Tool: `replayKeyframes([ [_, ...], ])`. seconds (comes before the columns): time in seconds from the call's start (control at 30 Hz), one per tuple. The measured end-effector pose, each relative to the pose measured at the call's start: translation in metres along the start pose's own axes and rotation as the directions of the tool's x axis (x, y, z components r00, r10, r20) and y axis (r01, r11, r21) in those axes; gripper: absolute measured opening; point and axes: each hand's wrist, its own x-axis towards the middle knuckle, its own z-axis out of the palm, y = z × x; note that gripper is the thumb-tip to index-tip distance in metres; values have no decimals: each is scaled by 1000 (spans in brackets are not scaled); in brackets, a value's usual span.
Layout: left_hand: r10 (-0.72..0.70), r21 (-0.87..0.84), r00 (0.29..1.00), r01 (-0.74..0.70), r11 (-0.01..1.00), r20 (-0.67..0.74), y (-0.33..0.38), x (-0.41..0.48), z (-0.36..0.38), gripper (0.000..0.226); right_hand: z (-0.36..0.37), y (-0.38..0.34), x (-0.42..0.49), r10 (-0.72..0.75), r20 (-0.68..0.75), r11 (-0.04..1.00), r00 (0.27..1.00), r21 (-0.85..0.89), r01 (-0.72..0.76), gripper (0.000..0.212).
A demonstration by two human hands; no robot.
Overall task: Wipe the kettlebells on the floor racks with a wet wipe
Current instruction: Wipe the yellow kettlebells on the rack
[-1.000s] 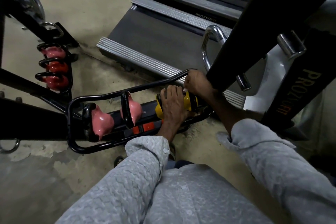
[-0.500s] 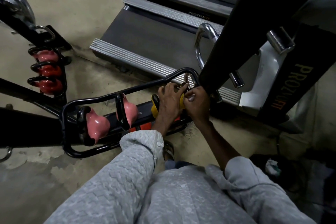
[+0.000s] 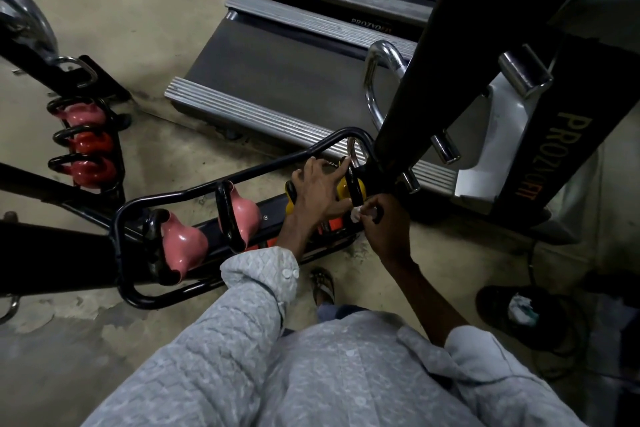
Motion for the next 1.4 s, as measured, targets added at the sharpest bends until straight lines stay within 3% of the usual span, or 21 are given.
replayKeyframes([
  [0.3, -2, 92, 997, 9, 996, -80, -2, 2, -5, 97, 1, 2, 3, 13, 12, 999, 1000, -39, -12, 20],
  [0.7, 13, 106, 988, 4, 994, -152, 8, -8, 3, 97, -7, -4, -1, 101, -22, 991, 995, 90, -99, 22],
  [0.9, 25, 12, 983, -23, 1000, -182, 7, -15, 2, 92, -9, -3, -4, 56, -48, 995, 997, 81, -52, 19],
  [1.17, 37, -180, 932, -109, 978, -361, -2, -47, -6, 80, -5, -10, -11, 34, -57, 995, 998, 95, -29, 17],
  [1.4, 21, -317, 899, -177, 932, -438, -26, -95, -10, 68, 7, -32, -28, 2, -16, 988, 1000, 153, 1, 17],
])
